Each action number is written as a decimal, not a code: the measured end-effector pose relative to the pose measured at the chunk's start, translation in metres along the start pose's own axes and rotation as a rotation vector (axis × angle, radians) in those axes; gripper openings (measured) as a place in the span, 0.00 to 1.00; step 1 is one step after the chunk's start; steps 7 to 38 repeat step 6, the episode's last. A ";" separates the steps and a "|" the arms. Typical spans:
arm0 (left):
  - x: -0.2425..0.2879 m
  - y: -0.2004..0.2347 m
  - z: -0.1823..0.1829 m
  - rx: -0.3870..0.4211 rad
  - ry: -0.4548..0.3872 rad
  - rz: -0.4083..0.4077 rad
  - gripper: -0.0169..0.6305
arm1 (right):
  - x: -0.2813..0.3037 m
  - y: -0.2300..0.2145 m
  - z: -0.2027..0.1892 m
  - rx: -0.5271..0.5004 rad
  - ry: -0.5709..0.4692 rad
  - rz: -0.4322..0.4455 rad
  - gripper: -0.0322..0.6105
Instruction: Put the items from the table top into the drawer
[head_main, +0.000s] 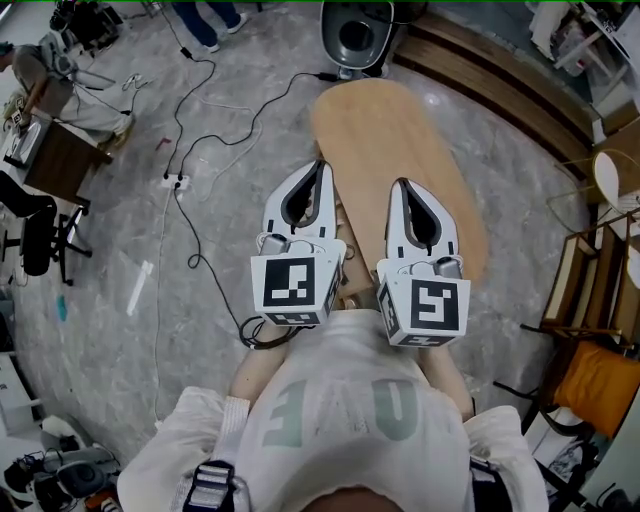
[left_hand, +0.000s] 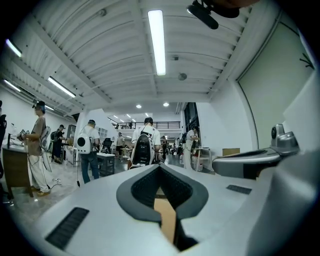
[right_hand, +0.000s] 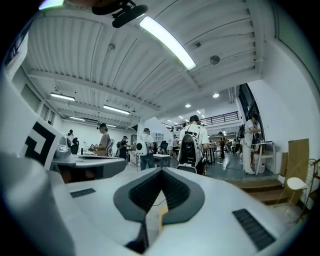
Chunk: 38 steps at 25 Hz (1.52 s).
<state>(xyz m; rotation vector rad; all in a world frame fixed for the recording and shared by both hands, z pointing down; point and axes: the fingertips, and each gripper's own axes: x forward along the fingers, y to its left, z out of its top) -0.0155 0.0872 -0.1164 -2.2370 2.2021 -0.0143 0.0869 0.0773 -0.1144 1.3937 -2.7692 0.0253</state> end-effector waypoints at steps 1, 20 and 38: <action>-0.001 -0.003 0.000 0.000 -0.001 0.003 0.04 | -0.002 -0.001 -0.001 0.000 0.000 0.005 0.06; -0.008 -0.003 -0.004 0.004 -0.009 0.024 0.04 | -0.007 0.003 -0.004 0.010 -0.002 0.033 0.06; -0.008 -0.003 -0.004 0.004 -0.009 0.024 0.04 | -0.007 0.003 -0.004 0.010 -0.002 0.033 0.06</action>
